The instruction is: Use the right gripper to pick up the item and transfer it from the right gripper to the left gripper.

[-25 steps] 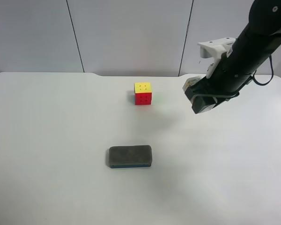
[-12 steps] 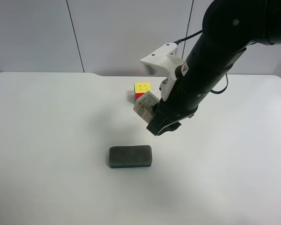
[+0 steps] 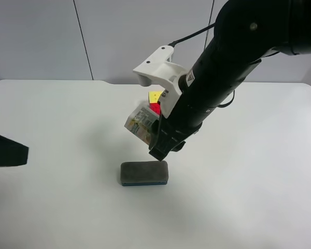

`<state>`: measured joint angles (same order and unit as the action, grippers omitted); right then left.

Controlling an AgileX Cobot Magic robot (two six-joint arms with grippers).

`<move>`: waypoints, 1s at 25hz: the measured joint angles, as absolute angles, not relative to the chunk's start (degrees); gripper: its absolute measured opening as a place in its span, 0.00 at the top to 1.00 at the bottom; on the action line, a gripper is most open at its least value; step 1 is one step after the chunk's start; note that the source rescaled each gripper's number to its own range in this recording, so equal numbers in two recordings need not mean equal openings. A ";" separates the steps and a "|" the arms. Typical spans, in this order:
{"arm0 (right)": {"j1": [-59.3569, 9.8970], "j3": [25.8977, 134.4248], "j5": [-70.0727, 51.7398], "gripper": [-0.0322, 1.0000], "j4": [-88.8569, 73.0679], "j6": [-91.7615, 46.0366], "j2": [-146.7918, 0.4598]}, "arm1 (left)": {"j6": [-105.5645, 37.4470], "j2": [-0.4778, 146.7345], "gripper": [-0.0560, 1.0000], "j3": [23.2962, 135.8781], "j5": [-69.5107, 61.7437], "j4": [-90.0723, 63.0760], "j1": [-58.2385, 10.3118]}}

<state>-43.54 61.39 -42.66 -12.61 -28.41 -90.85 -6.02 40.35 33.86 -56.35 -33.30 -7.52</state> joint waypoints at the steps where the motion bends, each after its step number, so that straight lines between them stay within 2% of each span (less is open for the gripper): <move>1: -43.54 61.39 -42.51 0.96 -13.96 -29.94 -90.85 | -7.27 42.02 0.00 33.86 -55.97 -35.22 -7.69; 11: -43.54 61.39 -42.32 0.96 -26.30 -43.30 -90.85 | -18.41 55.79 0.00 33.92 -55.37 -51.76 -7.75; 25: -43.54 61.39 -43.13 0.96 -34.45 -52.69 -90.85 | -20.66 62.79 0.00 43.89 -55.84 -53.61 -7.75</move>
<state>-43.54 61.39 -43.13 -34.45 -52.69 -90.85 -20.66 62.79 43.89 -55.84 -53.61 -7.75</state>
